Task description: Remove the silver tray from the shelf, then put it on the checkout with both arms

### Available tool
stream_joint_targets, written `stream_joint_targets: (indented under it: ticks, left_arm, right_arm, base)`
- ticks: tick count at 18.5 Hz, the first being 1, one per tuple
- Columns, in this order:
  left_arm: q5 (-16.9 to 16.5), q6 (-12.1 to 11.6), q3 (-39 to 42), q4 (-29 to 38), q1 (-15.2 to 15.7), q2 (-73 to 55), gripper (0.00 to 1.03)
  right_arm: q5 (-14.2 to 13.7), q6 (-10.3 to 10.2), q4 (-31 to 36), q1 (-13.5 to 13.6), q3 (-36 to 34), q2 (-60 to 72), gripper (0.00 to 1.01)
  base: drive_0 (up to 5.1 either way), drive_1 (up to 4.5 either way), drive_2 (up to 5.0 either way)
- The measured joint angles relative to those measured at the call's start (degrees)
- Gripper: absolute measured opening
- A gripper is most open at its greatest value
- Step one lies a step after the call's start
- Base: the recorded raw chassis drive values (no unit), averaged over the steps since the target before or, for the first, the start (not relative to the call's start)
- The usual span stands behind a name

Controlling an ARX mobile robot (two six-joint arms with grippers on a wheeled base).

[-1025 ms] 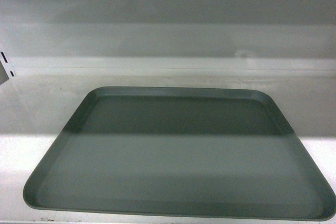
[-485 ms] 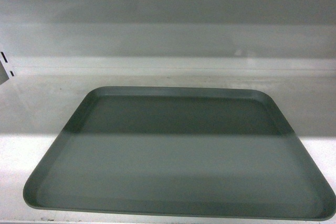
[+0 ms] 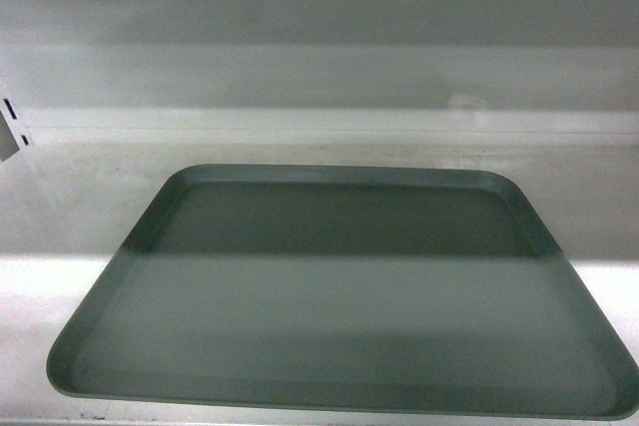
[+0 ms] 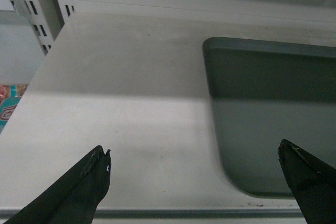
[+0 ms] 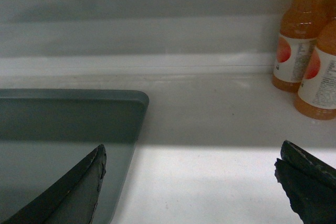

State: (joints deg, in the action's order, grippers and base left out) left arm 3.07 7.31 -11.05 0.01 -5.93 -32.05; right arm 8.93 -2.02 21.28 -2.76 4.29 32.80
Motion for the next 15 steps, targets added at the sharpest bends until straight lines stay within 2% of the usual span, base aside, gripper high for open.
stream_joint_targets:
  ticks: [5,8,9,10,11,12,13,15]
  left_arm:
    - [-1.31,0.24,-0.09,4.83,0.00,-5.29,0.98]
    - [-2.49,1.05,-1.81,18.84,0.44,-22.93,0.98]
    - [-2.51,1.05,-2.95,22.84,0.39,-28.48,0.98]
    - [-3.34,0.17,-7.10,30.23,0.02,-40.81,0.98]
    - [-3.74,-1.22,-12.41,33.53,0.11,-51.71,0.98]
    - [-2.45,-4.46,-16.63,34.86,-0.28,-59.10,0.98]
    - [-1.77,-6.47,-19.85,35.65,-0.61,-63.91,0.98]
    - [-1.57,-7.02,-21.94,35.43,-0.79,-67.34,0.98]
  right_arm:
    - [-0.28,0.87,7.15,1.92,0.09,6.86,0.98]
    - [-1.27,2.05,24.52,6.38,2.34,28.63,0.98]
    - [-1.53,1.86,28.63,7.39,3.58,34.97,0.98]
    - [-2.03,0.17,32.72,8.46,7.76,48.22,0.98]
    - [-3.43,-1.60,31.61,9.70,12.11,56.68,0.98]
    - [-4.39,-2.69,30.58,11.13,16.20,59.78,0.98]
    - [-5.25,-3.67,28.37,12.33,19.26,60.98,0.98]
    - [-6.67,-4.70,25.07,13.27,22.21,62.49,0.98]
  base:
    - [0.0,0.00,0.0]
    - [0.0,0.00,0.0]
    - [0.0,0.00,0.0]
    - [0.0,0.00,0.0]
    - [0.0,0.00,0.0]
    - [0.0,0.00,0.0]
    - [0.0,0.00,0.0]
    - [0.0,0.00,0.0]
